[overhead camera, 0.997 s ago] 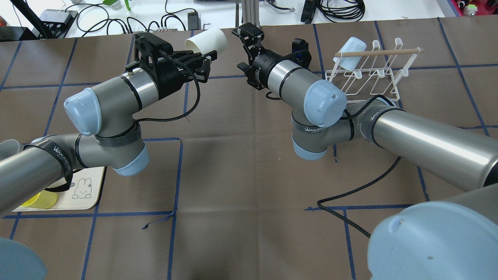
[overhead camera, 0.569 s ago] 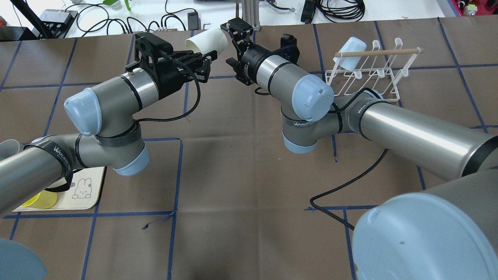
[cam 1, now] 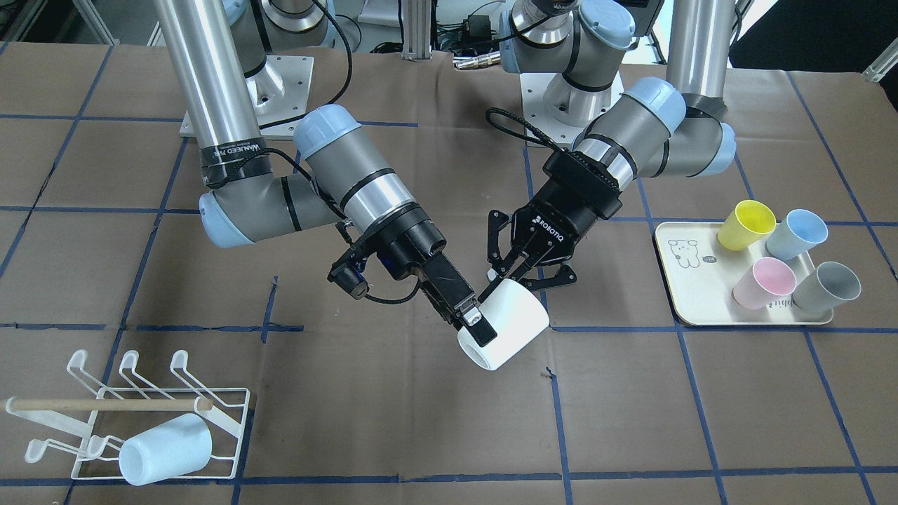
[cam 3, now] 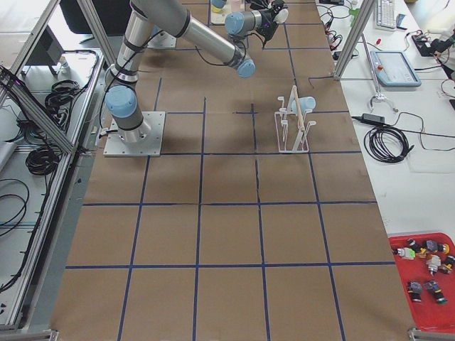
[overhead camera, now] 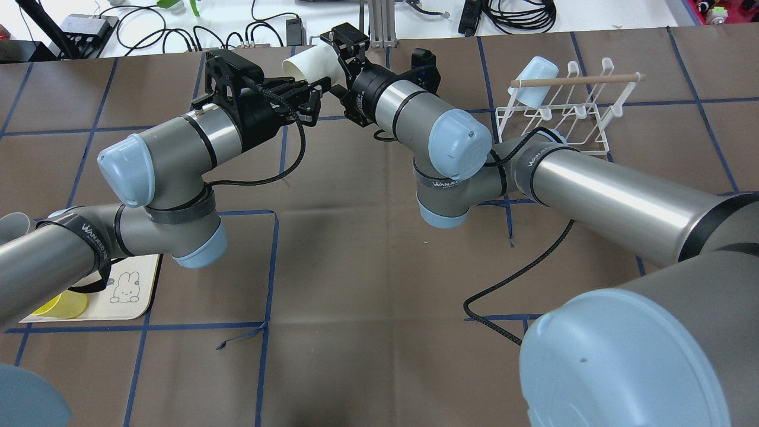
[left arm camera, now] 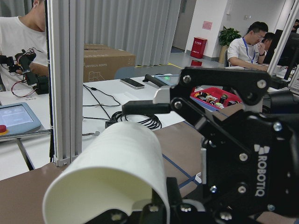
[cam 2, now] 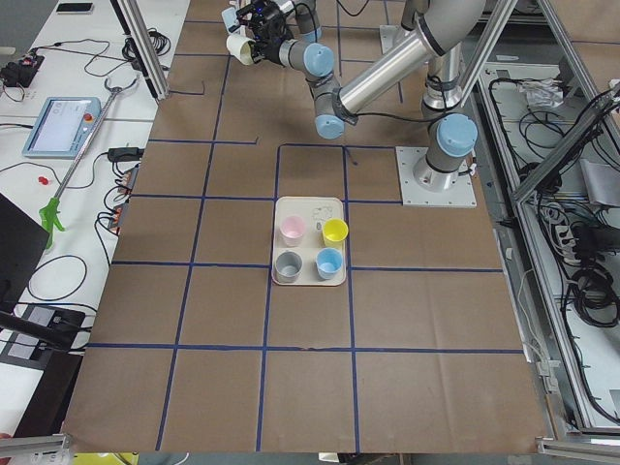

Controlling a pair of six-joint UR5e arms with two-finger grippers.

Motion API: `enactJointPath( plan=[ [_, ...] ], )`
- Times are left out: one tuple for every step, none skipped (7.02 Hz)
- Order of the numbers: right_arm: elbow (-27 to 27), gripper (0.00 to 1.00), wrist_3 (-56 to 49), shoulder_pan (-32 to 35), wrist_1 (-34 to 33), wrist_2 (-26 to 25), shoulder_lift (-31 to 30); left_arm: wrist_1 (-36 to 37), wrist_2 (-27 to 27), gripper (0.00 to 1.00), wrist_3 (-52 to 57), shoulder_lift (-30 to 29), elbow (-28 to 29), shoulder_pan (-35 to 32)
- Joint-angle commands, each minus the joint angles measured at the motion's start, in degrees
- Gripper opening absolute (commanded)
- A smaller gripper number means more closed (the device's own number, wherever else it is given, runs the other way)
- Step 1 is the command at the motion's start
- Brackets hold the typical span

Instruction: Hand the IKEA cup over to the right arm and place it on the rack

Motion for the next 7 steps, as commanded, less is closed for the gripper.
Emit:
enactJointPath(
  plan=[
    [-1.3, 1.00, 0.0, 0.1, 0.4, 0.1, 0.8, 0.1, 0.3, 0.01, 0.0, 0.0, -0.1, -0.1],
    [-1.3, 1.00, -0.1, 0.4, 0.2, 0.1, 1.4, 0.1, 0.4, 0.01, 0.0, 0.0, -0.1, -0.1],
    [-1.3, 1.00, -0.1, 0.4, 0.4, 0.1, 1.4, 0.1, 0.6, 0.01, 0.0, 0.0, -0.1, -0.1],
    [-1.2, 0.92, 0.0, 0.4, 0.5, 0.0, 1.4, 0.1, 0.6, 0.01, 0.0, 0.0, -0.1, -0.1],
    [-1.3, 0.72, -0.4, 0.3, 0.4, 0.2, 1.4, 0.1, 0.6, 0.01, 0.0, 0.1, -0.1, -0.1],
    [-1.4, 0.58, -0.7, 0.3, 0.3, 0.5, 1.4, 0.1, 0.7, 0.01, 0.0, 0.1, -0.1, -0.1],
    [-1.6, 0.47, -0.9, 0.3, 0.3, 0.6, 1.3, 0.1, 0.7, 0.02, 0.0, 0.1, -0.1, -0.1]
  ],
)
